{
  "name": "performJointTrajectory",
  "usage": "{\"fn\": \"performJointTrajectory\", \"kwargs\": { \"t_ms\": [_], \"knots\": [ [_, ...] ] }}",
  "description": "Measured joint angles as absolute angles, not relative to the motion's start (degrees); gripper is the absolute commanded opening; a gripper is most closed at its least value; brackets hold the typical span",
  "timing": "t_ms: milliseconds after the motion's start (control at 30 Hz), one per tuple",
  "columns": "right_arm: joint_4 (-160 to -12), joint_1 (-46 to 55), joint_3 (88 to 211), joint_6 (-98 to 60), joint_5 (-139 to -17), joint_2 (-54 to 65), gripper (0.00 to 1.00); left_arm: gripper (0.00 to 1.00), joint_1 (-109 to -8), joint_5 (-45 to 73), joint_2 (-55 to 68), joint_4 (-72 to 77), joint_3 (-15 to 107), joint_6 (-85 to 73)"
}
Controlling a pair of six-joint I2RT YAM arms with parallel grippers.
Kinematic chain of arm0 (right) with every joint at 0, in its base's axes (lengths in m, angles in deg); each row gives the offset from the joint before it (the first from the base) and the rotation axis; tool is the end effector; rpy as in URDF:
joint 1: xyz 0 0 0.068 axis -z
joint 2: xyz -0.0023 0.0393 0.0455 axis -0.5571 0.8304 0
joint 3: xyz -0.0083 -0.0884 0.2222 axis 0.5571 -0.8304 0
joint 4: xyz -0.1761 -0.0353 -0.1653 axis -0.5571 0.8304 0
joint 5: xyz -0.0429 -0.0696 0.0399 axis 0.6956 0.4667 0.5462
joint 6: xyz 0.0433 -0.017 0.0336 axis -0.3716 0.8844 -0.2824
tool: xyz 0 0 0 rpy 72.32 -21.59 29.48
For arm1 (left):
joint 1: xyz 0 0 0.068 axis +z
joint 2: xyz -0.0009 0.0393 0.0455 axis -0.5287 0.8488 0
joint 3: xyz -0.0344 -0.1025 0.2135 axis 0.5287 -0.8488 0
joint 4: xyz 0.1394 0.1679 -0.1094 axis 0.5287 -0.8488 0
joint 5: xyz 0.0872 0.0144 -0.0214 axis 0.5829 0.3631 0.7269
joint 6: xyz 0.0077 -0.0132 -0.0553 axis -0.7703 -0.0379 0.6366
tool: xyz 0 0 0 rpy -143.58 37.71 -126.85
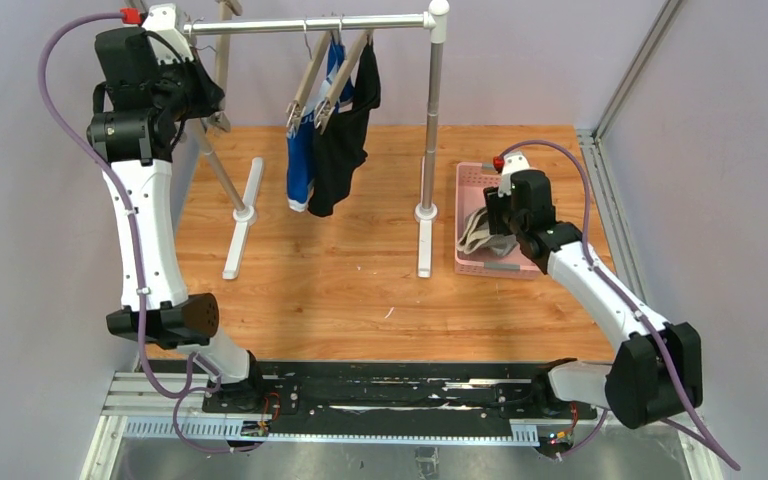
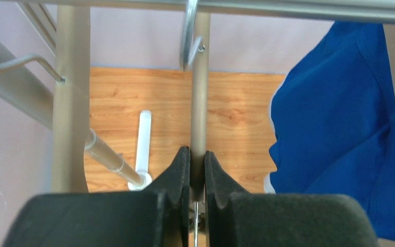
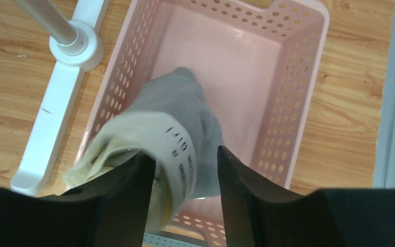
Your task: Remove the underwear clipped to the hanger
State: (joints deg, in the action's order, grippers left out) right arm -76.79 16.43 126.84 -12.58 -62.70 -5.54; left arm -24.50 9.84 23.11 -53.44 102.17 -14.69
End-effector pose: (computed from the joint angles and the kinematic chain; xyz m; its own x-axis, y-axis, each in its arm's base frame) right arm 0.2666 0.0781 0.2649 -0.4452 -0.1320 -0.8857 -0.1818 0.9818 -0.0549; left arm 0.2809 0.0278 0.4905 -0.3061 -0.0968 -0.9471 0.0557 0.9913 -0.1193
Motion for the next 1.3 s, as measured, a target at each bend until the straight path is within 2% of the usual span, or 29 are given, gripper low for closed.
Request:
{"fn": "performJointTrajectory", "kwargs": {
  "t_ms": [67, 300, 600, 900, 1300],
  "knots": [
    [-76.9, 16.4, 126.8, -13.3, -63.1, -4.0, 0.71, 0.20, -24.5, 10.0, 23.0, -53.3, 102.0, -14.6],
    [-76.9, 17.0, 126.8, -13.1, -64.3, -2.8, 0.73, 0.33, -24.5, 11.7, 19.7, -51.9, 100.8, -14.6],
    [-76.8, 17.1, 126.8, -13.1, -65.3, -7.7, 0.74, 0.39, -24.5, 14.2, 12.2, -51.9, 98.9, -14.6],
    [-76.3, 17.1, 126.8, -13.5, -67.6, -12.0, 0.75, 0.39, -25.5, 13.5, 5.8, -52.1, 96.1, -14.5],
    [-74.8, 14.0, 127.0, -13.7, -68.3, -14.5, 0.72, 0.45, -46.8, 16.7, 15.7, -50.6, 105.1, -15.3]
  ]
}}
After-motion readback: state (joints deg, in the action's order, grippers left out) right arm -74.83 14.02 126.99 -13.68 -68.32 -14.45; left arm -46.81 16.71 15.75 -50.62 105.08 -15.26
